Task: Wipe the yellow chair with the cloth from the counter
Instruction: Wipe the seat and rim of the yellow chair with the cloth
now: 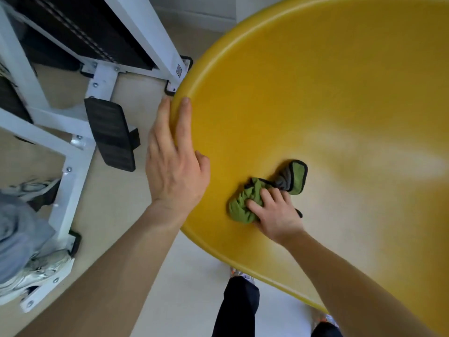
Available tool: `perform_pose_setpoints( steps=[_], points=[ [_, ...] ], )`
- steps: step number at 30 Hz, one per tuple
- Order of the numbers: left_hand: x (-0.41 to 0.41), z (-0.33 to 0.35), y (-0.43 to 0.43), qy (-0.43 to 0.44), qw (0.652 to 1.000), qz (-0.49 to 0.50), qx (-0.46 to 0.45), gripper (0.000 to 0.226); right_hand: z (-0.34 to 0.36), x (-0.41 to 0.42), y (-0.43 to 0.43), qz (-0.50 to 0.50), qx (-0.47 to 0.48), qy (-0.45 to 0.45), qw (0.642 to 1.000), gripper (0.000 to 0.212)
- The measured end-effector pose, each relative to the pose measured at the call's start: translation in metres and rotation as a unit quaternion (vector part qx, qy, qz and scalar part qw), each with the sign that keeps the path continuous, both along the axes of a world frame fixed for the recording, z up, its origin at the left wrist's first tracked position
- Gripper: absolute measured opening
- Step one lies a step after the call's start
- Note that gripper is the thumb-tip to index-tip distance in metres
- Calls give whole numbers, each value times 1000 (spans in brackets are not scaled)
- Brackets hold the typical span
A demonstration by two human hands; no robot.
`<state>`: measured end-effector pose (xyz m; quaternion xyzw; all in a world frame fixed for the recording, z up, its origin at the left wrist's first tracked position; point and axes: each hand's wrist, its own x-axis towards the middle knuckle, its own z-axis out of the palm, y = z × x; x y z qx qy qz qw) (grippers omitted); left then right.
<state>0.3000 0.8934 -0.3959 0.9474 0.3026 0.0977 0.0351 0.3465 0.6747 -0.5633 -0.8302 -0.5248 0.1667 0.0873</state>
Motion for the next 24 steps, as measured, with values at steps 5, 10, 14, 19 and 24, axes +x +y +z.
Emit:
perform_pose_setpoints(
  steps=[5,10,14,19,24],
  points=[
    [3,-6,-2,4,999,30,22,82,17,80,57,-372,88,7,924,53],
    [2,-7,-1,11,999,29,28,81,43,59,137,-486,237,90,836,52],
    [4,-2,-11,26,999,4,29,84,28,-50,51,-171,46,120,977,50],
    [29,-7,-45,45,991,-125,-31,73,26,39,13,-231,6,133,964,49],
    [84,-31,-65,78,974,-110,-183,74,98,177,57,-399,286,-43,870,60]
  ],
)
